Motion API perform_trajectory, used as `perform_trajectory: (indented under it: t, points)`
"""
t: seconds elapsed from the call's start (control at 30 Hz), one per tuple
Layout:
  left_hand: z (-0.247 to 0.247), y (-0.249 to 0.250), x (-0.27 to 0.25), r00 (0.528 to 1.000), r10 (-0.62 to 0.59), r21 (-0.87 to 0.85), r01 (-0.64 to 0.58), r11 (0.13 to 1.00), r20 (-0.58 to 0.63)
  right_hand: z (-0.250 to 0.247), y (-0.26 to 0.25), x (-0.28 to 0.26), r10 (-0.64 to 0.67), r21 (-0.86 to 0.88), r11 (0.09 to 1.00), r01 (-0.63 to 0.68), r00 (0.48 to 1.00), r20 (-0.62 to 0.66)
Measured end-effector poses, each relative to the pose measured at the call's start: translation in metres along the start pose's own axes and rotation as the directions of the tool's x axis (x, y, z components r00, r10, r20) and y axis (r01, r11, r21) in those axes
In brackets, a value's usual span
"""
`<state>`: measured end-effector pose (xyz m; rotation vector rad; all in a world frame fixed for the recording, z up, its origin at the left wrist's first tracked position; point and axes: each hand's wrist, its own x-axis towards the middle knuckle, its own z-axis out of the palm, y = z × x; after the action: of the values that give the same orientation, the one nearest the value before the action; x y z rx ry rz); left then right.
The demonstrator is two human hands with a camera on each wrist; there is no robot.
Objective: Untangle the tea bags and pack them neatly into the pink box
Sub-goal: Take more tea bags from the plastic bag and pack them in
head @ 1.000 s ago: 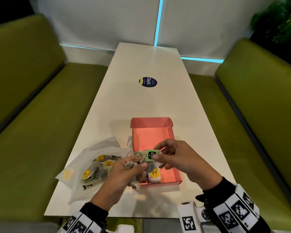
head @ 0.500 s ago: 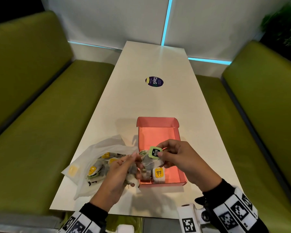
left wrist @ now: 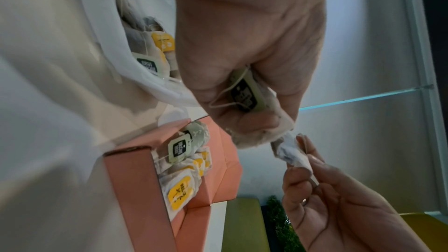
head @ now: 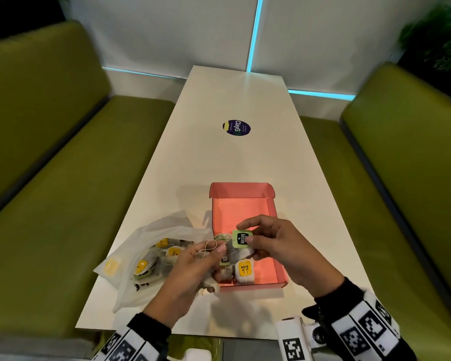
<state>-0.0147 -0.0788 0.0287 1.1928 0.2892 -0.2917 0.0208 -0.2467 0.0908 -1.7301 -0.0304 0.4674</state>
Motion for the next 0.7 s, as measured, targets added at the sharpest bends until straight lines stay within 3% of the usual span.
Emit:
perform_trajectory:
  t: [0.4,0.7]
  points:
    - [0.0025,0.0018,-0.0058,0.998,0.032,0.111,-0.038,0.993,0.057,0.0009,0.0001,-0.0021,-0.024,0.001,1.0,0.024,1.0,0.002]
    - [0.0078,0.0004,-0.008,0.998,0.017,0.036,-0.019,0.999,0.053,0.0026,0.0006,-0.0032,-0.017,0.016,1.0,0.017,1.0,-0.016]
